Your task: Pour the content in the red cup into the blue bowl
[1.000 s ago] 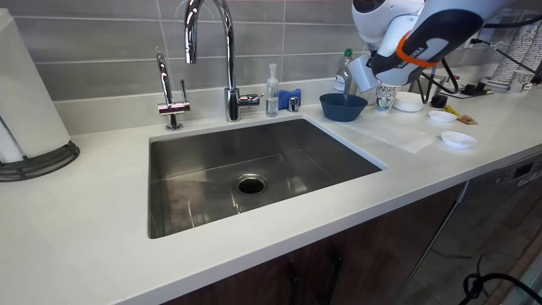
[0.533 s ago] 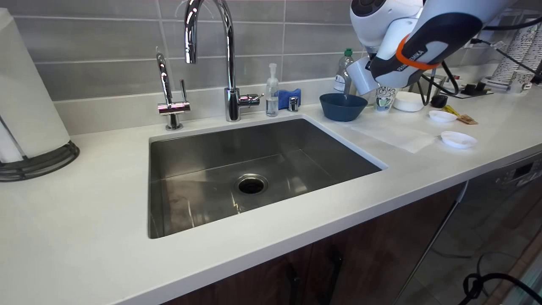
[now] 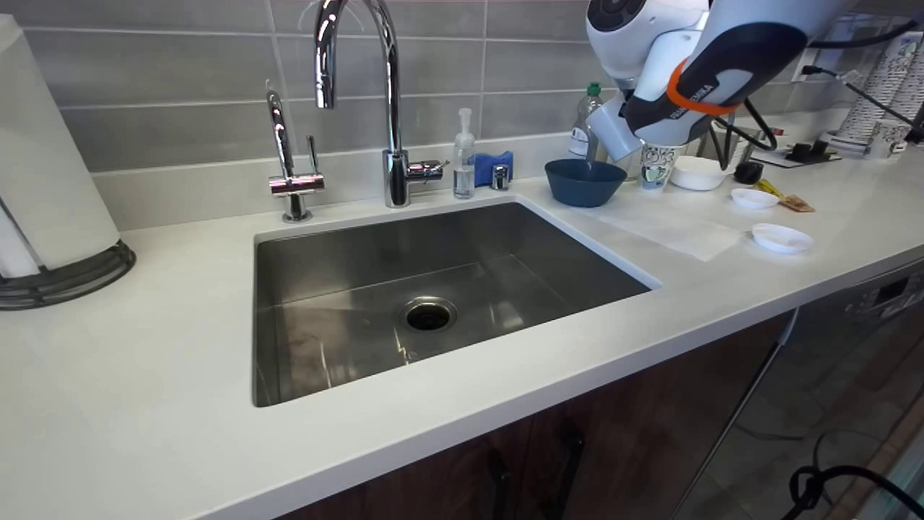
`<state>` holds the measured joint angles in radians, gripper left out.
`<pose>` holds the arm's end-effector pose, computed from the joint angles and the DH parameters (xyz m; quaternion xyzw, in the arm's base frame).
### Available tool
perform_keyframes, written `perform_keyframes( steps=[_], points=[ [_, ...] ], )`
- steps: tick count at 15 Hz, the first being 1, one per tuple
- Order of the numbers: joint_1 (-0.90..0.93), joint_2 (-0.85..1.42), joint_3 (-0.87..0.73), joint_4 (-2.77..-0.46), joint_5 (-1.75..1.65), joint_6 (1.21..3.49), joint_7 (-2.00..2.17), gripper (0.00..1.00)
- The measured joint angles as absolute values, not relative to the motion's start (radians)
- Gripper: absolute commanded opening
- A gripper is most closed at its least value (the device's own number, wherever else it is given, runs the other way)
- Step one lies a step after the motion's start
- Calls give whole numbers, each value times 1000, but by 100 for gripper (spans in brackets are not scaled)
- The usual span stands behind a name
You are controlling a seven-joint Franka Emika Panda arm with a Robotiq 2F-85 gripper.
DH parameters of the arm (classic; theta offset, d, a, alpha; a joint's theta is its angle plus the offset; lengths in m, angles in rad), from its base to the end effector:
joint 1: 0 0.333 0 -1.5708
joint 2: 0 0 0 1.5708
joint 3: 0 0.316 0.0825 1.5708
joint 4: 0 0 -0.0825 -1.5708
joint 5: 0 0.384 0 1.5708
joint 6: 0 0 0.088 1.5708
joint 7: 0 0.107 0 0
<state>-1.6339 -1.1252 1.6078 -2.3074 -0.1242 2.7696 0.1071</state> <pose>0.5512 0.0326 0.3368 0.8168 0.1117 0.1690 0.5402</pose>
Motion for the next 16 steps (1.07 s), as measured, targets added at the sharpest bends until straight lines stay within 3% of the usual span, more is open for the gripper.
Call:
perform_keyframes(
  steps=[16],
  points=[
    [-1755,-1119,1690,-2094,-202,2570,-97,3]
  ],
)
